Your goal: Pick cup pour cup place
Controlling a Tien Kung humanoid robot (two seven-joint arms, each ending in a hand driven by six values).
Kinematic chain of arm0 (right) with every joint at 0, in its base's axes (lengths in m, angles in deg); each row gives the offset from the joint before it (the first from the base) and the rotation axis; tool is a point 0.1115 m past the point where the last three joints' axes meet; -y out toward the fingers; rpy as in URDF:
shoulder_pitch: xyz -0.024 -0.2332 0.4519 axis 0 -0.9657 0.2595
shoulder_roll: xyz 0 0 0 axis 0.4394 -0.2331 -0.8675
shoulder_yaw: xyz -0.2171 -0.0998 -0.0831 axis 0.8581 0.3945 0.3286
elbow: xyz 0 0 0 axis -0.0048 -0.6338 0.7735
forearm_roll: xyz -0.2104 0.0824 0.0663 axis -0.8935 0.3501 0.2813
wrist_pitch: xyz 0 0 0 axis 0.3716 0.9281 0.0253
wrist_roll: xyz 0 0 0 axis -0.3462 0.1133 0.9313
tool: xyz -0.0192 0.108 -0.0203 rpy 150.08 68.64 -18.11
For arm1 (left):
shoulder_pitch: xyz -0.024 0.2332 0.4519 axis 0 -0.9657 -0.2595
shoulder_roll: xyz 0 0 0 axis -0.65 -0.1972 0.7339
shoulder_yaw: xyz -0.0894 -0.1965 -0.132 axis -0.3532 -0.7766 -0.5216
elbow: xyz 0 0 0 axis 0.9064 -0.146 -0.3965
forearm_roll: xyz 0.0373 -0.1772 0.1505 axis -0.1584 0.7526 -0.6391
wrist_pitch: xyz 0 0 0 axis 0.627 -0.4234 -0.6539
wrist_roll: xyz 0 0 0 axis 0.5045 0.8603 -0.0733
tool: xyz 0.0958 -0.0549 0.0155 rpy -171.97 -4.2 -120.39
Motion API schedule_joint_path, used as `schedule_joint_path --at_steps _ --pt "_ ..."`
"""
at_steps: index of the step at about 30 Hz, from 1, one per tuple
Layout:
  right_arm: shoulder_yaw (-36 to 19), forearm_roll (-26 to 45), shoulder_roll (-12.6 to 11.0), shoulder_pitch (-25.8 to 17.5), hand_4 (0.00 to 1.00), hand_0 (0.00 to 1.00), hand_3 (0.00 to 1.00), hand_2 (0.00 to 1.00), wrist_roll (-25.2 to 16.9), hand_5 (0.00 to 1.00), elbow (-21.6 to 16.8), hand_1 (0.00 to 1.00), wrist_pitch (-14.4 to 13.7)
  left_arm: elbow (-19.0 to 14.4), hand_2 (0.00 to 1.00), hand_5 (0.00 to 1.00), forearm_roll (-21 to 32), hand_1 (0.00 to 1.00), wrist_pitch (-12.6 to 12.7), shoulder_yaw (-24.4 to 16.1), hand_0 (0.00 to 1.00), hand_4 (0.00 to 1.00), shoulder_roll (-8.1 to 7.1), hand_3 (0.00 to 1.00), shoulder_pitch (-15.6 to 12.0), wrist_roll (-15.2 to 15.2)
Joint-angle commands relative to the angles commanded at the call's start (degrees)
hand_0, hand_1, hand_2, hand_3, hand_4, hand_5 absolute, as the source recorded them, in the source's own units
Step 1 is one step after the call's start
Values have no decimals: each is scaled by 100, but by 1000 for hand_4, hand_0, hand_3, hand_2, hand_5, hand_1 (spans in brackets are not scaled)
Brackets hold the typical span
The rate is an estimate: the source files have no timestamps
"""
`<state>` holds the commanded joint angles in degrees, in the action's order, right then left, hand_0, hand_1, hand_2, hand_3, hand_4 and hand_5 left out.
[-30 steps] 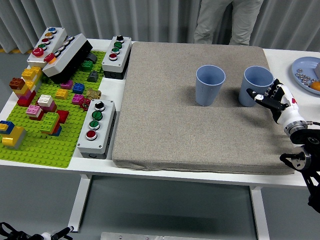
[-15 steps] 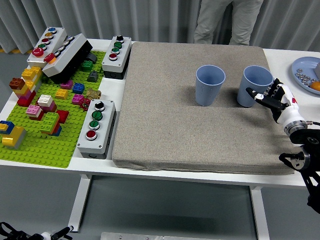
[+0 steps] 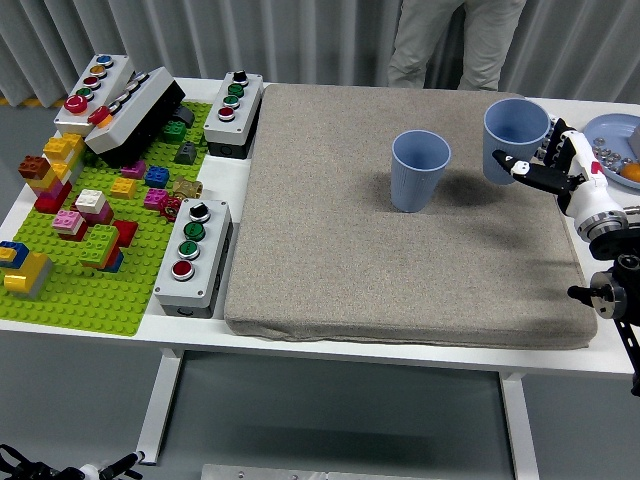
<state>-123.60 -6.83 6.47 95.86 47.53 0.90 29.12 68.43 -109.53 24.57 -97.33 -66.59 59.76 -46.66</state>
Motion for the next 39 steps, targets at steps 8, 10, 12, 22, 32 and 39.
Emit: schedule_joint_path --at_steps 8,10,12,22,32,39 --pt "190 -670 40 122 715 762 592 520 142 120 -317 636 -288 0 876 998 -12 844 -12 -2 838 586 -9 780 -26 -10" --pt "240 -835 55 122 708 762 594 523 168 111 -359 639 -354 0 876 998 -16 844 -14 -4 838 588 -10 779 -30 -10" --pt "326 -1195 72 117 708 762 594 523 218 111 -416 639 -455 0 876 998 -17 844 -15 -5 838 588 -10 779 -33 -10" --pt "548 -2984 132 163 737 762 595 525 385 152 -520 643 -810 0 876 998 -31 844 -22 -21 840 587 -11 779 -10 -8" --pt "561 -3673 153 183 717 768 594 526 416 131 -538 645 -932 0 875 998 -53 844 -27 -47 840 588 -11 779 -10 -12" --pt "540 -4210 160 195 701 767 594 525 443 114 -527 647 -1035 0 876 998 -63 844 -29 -53 841 587 -12 779 -1 -13"
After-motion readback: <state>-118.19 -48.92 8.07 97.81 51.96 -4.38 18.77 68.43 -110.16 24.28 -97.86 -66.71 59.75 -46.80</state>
